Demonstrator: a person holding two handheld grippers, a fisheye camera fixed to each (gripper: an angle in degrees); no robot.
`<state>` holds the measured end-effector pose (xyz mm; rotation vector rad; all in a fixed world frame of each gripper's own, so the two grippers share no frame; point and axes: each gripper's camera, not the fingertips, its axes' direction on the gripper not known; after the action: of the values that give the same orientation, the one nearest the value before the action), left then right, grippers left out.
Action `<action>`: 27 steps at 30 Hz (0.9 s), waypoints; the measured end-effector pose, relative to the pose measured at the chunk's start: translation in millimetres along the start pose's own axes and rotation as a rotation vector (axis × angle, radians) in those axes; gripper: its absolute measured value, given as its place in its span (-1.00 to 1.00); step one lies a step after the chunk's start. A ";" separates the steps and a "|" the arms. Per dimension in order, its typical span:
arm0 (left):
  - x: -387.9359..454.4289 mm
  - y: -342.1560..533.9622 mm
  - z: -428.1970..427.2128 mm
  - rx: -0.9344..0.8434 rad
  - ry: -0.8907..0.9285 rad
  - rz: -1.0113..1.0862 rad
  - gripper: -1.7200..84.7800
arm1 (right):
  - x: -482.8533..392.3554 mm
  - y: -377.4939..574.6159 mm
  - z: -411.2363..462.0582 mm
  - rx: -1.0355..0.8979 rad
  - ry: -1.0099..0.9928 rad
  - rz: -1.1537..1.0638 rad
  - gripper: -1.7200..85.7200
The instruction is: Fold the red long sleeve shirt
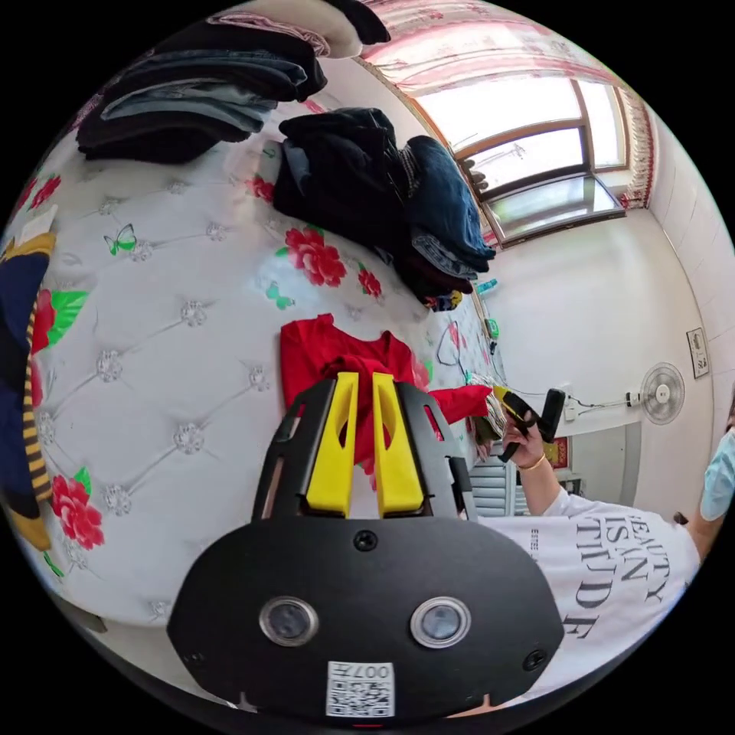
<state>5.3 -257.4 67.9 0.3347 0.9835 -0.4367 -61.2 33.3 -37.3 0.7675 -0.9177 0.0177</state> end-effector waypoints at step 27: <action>-33.6 -31.6 119.7 -0.155 0.063 -0.071 -0.87 | 95.8 -19.2 141.8 -0.169 -0.096 0.345 -0.91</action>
<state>60.0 -333.2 155.9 0.1754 1.0862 -0.4135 -95.2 -95.1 72.2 0.4498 -1.1197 0.2057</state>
